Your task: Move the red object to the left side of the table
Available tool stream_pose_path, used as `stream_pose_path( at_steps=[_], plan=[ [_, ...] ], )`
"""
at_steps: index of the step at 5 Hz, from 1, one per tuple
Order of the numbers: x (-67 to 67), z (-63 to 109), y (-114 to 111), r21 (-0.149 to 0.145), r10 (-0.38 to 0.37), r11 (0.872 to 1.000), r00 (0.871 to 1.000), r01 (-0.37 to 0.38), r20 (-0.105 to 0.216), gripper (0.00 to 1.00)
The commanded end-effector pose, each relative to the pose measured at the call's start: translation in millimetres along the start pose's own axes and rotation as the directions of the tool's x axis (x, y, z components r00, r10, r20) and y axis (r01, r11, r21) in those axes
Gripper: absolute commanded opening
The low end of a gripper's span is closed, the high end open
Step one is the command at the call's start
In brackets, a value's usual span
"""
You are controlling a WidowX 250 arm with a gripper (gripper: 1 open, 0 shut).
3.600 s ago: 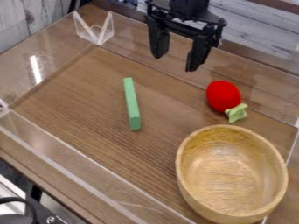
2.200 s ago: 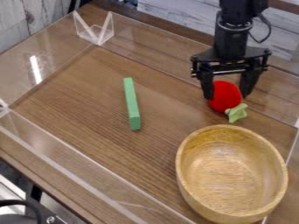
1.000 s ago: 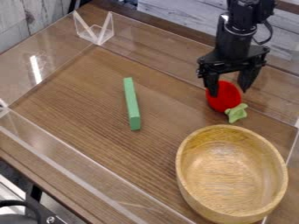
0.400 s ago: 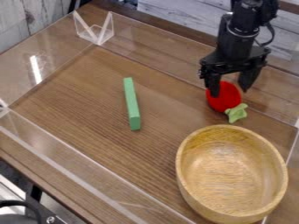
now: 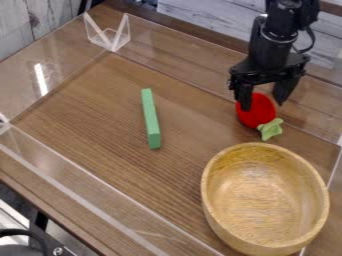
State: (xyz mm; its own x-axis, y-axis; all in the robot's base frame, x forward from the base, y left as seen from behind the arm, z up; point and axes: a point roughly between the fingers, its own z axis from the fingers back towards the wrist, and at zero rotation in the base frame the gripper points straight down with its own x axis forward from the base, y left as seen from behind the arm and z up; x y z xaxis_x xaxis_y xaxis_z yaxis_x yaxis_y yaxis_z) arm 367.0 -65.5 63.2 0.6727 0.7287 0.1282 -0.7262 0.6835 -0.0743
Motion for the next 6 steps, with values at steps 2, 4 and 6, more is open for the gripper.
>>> stream_pose_path(
  at_steps=[2, 4, 6],
  plan=[
    [7.2, 20.2, -10.9, -0.05, 0.003, 0.999, 0.999, -0.001, 0.042, 1.0],
    [4.6, -3.1, -8.6, -0.013, 0.017, 1.0, 0.999, -0.016, 0.038, 1.0],
    [7.1, 17.2, -6.3, -0.051, 0.016, 0.999, 0.999, -0.014, 0.029, 0.0]
  ],
)
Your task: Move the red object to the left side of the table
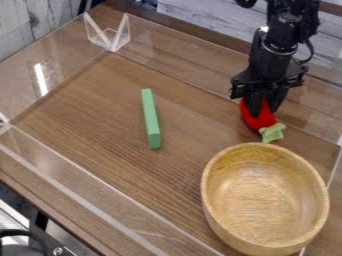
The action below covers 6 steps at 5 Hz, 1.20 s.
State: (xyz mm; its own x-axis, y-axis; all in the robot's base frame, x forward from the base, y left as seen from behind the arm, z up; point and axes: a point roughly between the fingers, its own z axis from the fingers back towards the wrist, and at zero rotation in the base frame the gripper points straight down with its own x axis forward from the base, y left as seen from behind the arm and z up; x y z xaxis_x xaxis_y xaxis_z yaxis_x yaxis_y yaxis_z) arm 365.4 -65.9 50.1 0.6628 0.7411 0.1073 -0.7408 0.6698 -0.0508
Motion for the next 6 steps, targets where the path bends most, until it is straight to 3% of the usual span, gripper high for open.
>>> stream_pose_path(
  at_steps=[1, 2, 3, 4, 6],
  plan=[
    [13.0, 54.0, -6.1, -0.12, 0.001, 0.993, 0.999, 0.004, 0.042, 0.0],
    [25.1, 88.9, 3.4, -0.176, 0.021, 0.984, 0.998, -0.009, 0.066, 0.0],
    [37.0, 115.3, 16.2, -0.207, 0.054, 0.978, 0.995, -0.036, 0.081, 0.0],
    [39.1, 119.6, 24.5, -0.209, 0.07, 0.977, 0.994, -0.05, 0.088, 0.0],
    [27.1, 121.6, 39.4, -0.184, 0.098, 0.98, 0.989, -0.077, 0.109, 0.0]
  ],
)
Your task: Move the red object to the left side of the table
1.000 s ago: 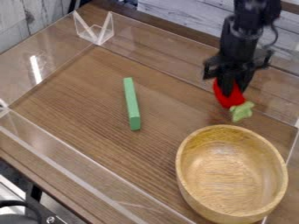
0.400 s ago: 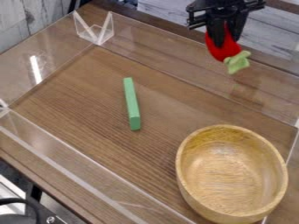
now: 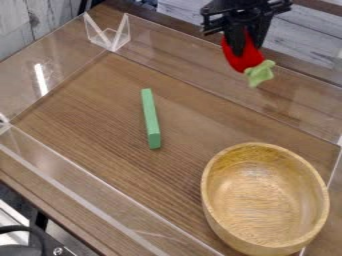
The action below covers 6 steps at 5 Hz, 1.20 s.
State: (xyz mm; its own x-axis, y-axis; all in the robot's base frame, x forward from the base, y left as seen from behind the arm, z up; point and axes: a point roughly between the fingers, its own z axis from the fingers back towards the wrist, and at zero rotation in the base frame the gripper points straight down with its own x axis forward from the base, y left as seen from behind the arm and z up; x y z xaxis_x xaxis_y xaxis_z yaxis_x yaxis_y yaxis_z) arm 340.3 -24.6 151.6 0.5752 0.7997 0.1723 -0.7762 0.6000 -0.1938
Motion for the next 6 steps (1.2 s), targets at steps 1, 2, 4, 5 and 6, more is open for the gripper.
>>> stream_pose_path(
  at_steps=[1, 2, 4, 5, 6],
  plan=[
    [-1.5, 21.6, 3.8, -0.033, 0.006, 0.999, 0.999, -0.004, 0.051, 0.0],
    [-6.7, 20.4, 8.7, -0.013, 0.019, 1.0, 0.998, -0.018, 0.067, 0.0],
    [-15.8, 17.7, 12.3, 0.017, 0.04, 0.999, 0.996, -0.041, 0.086, 0.0],
    [-19.1, 16.5, 13.7, 0.031, 0.05, 0.998, 0.994, -0.053, 0.094, 0.0],
    [-21.4, 16.2, 15.2, 0.04, 0.055, 0.997, 0.993, -0.059, 0.101, 0.0]
  ],
)
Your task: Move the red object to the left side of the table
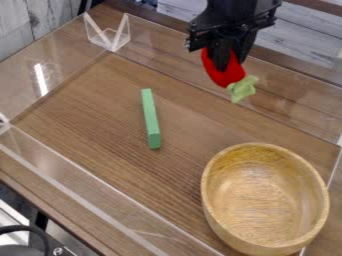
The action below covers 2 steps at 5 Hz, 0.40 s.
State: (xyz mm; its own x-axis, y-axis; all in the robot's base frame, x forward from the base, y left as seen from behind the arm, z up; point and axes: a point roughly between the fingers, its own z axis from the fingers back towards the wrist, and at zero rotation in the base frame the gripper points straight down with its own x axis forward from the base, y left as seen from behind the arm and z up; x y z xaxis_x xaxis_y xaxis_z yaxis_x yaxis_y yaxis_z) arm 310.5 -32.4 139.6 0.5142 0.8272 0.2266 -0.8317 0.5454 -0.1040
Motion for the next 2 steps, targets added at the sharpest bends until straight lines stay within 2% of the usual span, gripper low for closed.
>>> stream_pose_path(
  at_steps=[1, 2],
  plan=[
    [4.5, 22.8, -0.7, -0.057, 0.008, 0.998, 0.999, -0.006, 0.038, 0.0],
    [4.9, 25.9, 3.4, -0.051, 0.014, 0.999, 0.999, -0.011, 0.044, 0.0]
  ],
)
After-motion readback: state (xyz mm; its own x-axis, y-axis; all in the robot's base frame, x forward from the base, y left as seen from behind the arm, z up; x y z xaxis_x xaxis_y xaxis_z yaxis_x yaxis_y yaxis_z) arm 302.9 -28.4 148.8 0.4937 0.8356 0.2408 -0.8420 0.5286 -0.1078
